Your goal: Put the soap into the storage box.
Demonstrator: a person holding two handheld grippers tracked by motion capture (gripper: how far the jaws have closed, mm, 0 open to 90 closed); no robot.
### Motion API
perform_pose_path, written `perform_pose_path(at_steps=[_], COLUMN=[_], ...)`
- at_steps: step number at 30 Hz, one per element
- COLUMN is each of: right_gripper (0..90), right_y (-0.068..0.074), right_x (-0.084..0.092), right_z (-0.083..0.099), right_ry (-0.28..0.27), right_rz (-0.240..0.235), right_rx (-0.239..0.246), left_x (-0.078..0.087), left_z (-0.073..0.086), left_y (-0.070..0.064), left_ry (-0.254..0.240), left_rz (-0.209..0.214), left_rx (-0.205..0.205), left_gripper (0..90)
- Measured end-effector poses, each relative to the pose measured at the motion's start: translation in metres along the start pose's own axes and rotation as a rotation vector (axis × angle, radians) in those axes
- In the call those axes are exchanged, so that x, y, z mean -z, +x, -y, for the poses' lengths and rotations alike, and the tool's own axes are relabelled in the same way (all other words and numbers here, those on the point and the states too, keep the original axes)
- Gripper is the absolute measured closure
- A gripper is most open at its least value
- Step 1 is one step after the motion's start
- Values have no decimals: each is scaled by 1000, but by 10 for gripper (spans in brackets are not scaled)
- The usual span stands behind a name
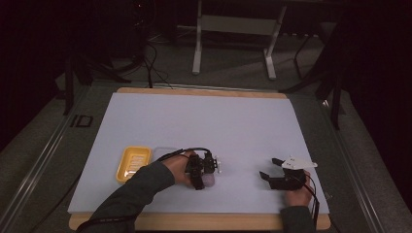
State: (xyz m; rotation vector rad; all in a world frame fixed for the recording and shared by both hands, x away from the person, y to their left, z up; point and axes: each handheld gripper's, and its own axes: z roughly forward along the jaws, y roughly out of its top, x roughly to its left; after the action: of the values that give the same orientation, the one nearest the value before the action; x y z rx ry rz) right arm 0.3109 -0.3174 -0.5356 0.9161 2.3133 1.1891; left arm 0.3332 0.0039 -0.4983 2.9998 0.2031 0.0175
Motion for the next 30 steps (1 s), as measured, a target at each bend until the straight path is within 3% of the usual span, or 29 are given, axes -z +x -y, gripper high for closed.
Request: perform_pose_path(at_steps=[3, 9, 18, 30], right_gripper=[225, 225, 225, 225], right_y=[0, 0, 0, 0], right_x=[0, 0, 0, 0], right_z=[0, 0, 0, 0], right_ry=[0, -1, -1, -2], right_rz=[0, -1, -1, 0], right_rx=[-1, -1, -1, 0], left_x=[0, 0, 1, 3], left_z=[-1, -5, -4, -2], left_y=[2, 0, 3, 6], left_ry=[5, 37, 40, 56], left_rz=[16, -3, 10, 8], left_rx=[15, 8, 1, 25], left_gripper=[496, 498, 498, 499])
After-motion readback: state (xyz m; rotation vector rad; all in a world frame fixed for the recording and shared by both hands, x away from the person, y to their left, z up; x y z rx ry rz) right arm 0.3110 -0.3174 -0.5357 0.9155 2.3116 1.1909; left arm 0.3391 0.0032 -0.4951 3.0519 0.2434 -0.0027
